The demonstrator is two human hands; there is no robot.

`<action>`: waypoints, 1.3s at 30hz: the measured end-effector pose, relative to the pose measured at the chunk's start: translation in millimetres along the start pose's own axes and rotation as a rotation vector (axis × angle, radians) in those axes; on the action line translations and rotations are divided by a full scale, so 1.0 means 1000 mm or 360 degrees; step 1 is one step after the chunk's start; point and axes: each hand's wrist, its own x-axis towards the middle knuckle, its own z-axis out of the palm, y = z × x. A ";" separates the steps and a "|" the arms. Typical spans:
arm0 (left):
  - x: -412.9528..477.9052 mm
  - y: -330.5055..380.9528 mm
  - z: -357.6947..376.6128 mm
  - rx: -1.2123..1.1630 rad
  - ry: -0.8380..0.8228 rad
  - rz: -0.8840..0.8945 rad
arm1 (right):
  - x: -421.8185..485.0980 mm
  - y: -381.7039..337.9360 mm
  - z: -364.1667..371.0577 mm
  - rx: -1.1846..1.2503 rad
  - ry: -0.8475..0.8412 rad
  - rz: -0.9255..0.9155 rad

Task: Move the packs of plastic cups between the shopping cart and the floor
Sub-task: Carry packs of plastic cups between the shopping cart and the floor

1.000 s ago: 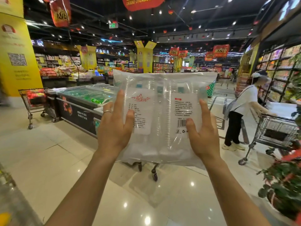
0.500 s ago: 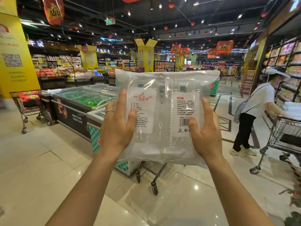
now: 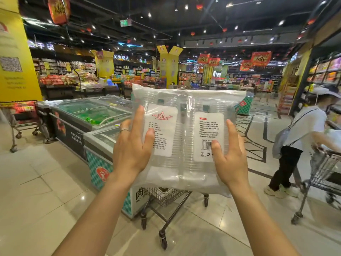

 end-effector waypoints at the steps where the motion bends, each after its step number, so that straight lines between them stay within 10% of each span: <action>1: 0.007 -0.002 0.011 -0.0002 -0.0001 -0.0006 | 0.009 0.008 0.005 -0.0002 -0.0004 0.0004; 39: 0.340 -0.229 0.458 -0.0099 -0.0288 -0.0190 | 0.354 0.310 0.363 -0.0076 -0.0147 0.0228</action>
